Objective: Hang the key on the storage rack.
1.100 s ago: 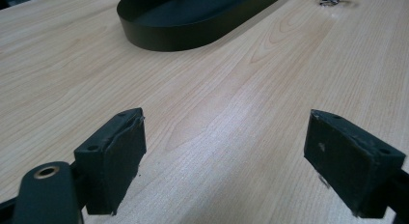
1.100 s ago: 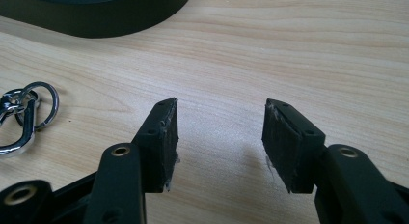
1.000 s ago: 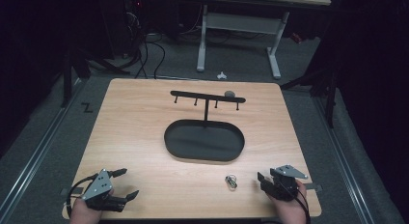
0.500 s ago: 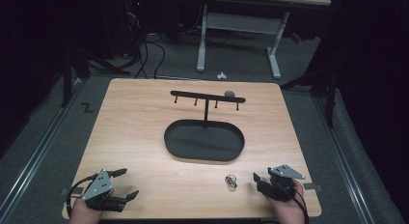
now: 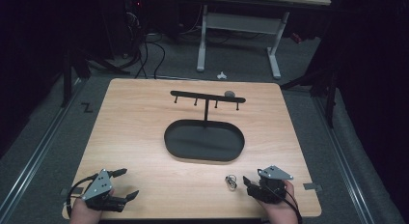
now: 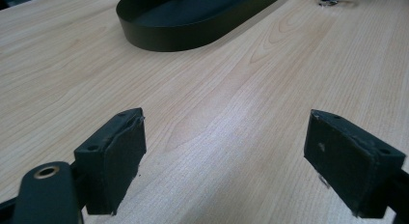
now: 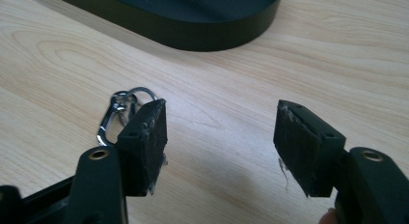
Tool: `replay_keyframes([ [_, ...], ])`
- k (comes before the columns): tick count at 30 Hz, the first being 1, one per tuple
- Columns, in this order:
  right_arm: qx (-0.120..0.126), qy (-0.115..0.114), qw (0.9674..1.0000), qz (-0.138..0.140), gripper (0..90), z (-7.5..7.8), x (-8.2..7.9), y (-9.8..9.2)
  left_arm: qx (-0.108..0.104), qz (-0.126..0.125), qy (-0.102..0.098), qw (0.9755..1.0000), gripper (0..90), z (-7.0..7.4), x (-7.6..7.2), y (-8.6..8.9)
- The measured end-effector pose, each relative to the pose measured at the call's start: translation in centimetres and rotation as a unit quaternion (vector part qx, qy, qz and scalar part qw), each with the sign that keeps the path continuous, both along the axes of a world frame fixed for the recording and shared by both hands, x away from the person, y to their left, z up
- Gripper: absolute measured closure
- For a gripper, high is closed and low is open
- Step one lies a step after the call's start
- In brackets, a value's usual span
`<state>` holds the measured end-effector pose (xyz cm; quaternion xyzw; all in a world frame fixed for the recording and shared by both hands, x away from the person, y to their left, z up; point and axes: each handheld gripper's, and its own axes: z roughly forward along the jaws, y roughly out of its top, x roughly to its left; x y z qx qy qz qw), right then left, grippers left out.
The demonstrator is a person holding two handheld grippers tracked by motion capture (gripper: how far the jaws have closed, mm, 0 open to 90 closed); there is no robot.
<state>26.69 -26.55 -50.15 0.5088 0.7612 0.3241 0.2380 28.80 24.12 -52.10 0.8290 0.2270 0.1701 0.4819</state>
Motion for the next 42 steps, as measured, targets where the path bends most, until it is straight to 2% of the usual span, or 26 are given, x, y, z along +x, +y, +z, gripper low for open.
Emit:
replay_keyframes([
  [6,0.018,-0.003,0.9998,0.010,33.9,0.2,-0.1,1.1,0.000,0.000,0.000,1.0000,15.3,0.0,0.0,0.0],
  [9,0.017,-0.004,0.9997,0.014,33.9,0.2,-0.1,1.4,0.000,0.000,0.000,1.0000,15.3,0.0,0.0,0.0],
  [21,0.022,0.010,0.9995,0.023,34.4,0.3,-0.1,1.9,0.003,0.000,0.001,1.0000,15.3,0.0,0.0,0.0],
  [23,0.022,0.014,0.9993,0.027,34.5,0.3,-0.1,1.9,0.004,0.000,0.002,1.0000,15.3,-0.1,-0.1,-0.1],
  [25,0.032,0.023,0.9985,0.039,34.5,0.5,0.2,1.7,0.006,-0.001,0.003,1.0000,15.3,-0.1,-0.1,-0.1],
  [27,0.032,0.026,0.9984,0.039,34.5,0.7,0.3,1.7,0.006,-0.001,0.003,1.0000,15.3,-0.1,-0.1,-0.1],
  [28,0.018,0.031,0.9986,0.039,33.9,0.8,0.6,1.6,0.005,0.000,0.004,1.0000,15.3,-0.1,-0.1,0.0],
  [29,0.018,0.031,0.9986,0.039,33.9,0.8,0.6,1.6,0.005,0.000,0.004,1.0000,15.3,-0.1,-0.1,0.0],
  [30,0.006,0.043,0.9985,0.034,31.8,0.9,1.0,1.6,0.003,0.001,0.003,1.0000,15.3,-0.1,-0.1,0.1],
  [32,-0.002,0.058,0.9978,0.031,30.4,1.0,1.4,1.6,0.002,0.001,0.004,1.0000,15.3,-0.1,-0.1,0.2],
  [33,-0.002,0.058,0.9978,0.031,30.4,1.0,1.4,1.6,0.002,0.001,0.004,1.0000,15.3,-0.1,-0.1,0.2],
  [34,-0.017,0.083,0.9958,0.035,29.4,0.9,1.8,1.7,0.001,0.000,0.004,1.0000,15.3,-0.1,-0.1,0.2],
  [35,-0.017,0.083,0.9958,0.035,29.4,0.9,1.8,1.7,0.001,0.000,0.004,1.0000,15.3,-0.1,-0.1,0.2],
  [36,-0.031,0.100,0.9940,0.033,29.5,1.0,2.1,1.7,0.001,-0.001,0.003,1.0000,15.3,-0.1,-0.1,0.2],
  [37,-0.031,0.100,0.9940,0.033,29.5,1.0,2.1,1.7,0.001,-0.001,0.003,1.0000,15.3,-0.1,-0.1,0.2],
  [38,-0.040,0.117,0.9918,0.031,29.8,1.1,2.4,1.6,0.000,-0.002,0.003,1.0000,15.3,0.0,-0.1,0.2],
  [39,-0.040,0.117,0.9918,0.031,29.8,1.1,2.4,1.6,0.000,-0.002,0.003,1.0000,15.3,0.0,-0.1,0.2],
  [40,-0.053,0.131,0.9894,0.032,30.6,1.2,2.7,1.4,-0.001,-0.002,0.003,1.0000,15.3,0.0,-0.2,0.2],
  [42,-0.058,0.139,0.9882,0.029,31.1,1.3,2.8,1.3,-0.002,-0.002,0.003,1.0000,15.3,0.0,-0.2,0.2],
])
